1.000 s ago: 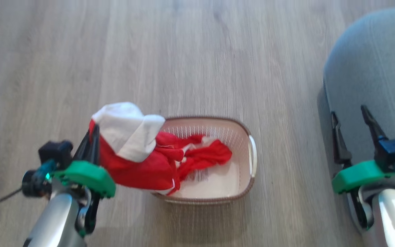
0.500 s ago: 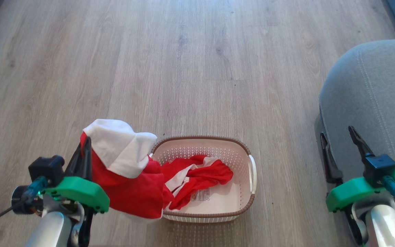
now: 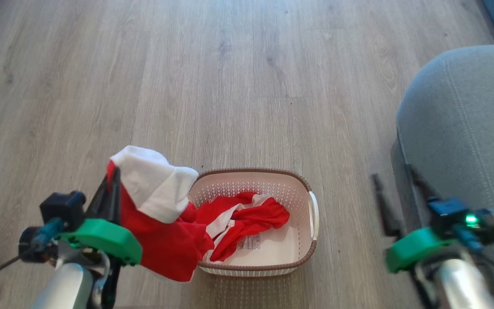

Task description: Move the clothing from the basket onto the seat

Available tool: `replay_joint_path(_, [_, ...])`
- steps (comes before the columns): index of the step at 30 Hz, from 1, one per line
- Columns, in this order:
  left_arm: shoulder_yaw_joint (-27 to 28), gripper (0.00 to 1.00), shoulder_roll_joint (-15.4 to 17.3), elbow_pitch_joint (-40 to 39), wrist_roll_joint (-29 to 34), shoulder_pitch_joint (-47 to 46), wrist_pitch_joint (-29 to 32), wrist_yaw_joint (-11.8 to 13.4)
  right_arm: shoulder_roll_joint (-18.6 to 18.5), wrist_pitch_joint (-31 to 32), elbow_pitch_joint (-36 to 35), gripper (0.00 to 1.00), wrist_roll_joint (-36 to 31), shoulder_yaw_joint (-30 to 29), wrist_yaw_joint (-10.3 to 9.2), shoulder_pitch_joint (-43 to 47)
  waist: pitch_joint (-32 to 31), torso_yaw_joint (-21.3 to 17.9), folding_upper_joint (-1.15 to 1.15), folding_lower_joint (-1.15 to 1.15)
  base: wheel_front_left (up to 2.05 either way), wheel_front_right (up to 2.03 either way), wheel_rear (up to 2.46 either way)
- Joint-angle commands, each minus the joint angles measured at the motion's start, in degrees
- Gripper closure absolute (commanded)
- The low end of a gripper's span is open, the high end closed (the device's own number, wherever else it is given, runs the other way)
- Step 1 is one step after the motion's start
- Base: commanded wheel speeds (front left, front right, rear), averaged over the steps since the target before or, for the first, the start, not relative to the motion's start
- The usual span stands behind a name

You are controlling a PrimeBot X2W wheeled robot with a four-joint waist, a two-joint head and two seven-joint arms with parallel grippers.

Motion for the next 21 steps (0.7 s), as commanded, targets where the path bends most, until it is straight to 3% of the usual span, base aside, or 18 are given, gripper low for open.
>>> replay_joint_path(1, [1.5, 1.0, 1.5, -2.9, 0.0, -3.2, 0.0, 0.0, -0.7, -0.4, -2.0, 0.0, 0.8, 3.5, -0.01, -2.5, 0.1, 0.0, 0.0, 0.01, 0.0, 0.0, 0.0])
replay_joint_path(8, [-2.7, 1.0, 0.0, -5.9, 1.0, -6.9, 1.8, -2.1, -0.5, -0.4, -2.0, 0.0, 8.0, 20.6, -0.01, -7.9, 0.1, 0.3, 0.0, 0.01, 0.0, 0.0, 0.0])
replay_joint_path(14, [-9.9, 1.0, -2.9, -5.6, 2.7, -11.4, 3.7, -6.2, -2.5, -0.4, -0.5, 0.0, 16.9, 35.6, -0.01, -15.5, -0.2, 2.2, 0.0, 0.01, 0.0, 0.0, 0.0])
replay_joint_path(21, [-17.1, 1.0, -5.2, -6.4, 3.8, -13.2, 4.9, -11.0, -5.6, -0.4, 1.4, 0.0, 24.1, 43.0, -0.01, -20.4, -1.5, 3.6, 0.0, 0.01, 0.0, 0.0, 0.0])
